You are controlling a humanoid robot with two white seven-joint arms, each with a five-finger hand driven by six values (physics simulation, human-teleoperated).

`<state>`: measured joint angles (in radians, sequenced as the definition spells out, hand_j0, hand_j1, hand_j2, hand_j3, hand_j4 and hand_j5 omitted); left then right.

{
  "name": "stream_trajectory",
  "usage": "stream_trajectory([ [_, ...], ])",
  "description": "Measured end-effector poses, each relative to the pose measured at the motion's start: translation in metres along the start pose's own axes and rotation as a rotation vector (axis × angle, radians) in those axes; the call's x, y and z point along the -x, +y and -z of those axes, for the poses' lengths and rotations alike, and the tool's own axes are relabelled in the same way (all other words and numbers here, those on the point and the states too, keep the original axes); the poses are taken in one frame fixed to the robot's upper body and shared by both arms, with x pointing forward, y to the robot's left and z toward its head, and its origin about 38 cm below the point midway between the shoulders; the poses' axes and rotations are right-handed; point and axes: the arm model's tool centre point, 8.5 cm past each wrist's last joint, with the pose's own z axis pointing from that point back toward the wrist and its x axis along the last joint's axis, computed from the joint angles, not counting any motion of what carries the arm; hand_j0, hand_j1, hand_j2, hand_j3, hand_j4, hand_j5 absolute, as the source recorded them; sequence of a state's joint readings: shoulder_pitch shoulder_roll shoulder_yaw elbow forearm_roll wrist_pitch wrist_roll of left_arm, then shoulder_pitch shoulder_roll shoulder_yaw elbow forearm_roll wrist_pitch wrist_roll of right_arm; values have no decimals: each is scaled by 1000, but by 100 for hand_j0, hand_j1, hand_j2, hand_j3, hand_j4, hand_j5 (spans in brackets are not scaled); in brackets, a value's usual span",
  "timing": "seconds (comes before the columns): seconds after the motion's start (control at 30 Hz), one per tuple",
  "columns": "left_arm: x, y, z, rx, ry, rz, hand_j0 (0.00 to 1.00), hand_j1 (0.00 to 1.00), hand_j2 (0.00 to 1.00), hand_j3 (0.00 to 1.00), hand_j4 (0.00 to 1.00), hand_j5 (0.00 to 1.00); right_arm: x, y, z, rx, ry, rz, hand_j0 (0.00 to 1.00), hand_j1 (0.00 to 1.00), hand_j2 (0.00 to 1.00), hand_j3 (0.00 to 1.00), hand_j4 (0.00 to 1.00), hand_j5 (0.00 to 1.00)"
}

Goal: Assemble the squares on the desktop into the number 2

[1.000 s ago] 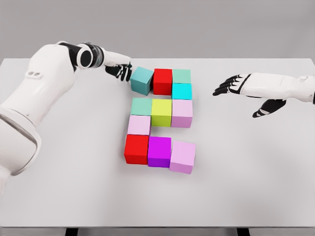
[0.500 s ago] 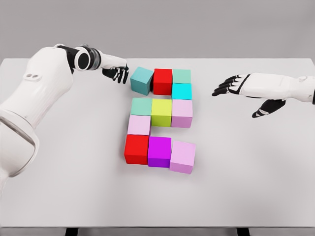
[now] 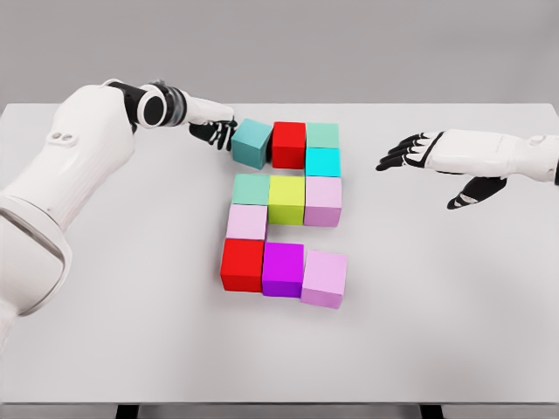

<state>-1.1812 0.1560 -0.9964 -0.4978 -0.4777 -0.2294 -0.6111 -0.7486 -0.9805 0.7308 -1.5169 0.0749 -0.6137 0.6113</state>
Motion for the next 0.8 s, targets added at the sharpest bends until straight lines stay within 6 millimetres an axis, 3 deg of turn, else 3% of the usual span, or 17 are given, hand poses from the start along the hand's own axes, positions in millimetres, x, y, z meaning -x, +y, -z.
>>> stream_trajectory([
  [0.8, -5, 6, -2, -20, -24, -5, 37, 37, 37, 37, 37, 37, 0, 1, 0, -1, 1, 1, 100, 100, 100, 100, 100, 100],
])
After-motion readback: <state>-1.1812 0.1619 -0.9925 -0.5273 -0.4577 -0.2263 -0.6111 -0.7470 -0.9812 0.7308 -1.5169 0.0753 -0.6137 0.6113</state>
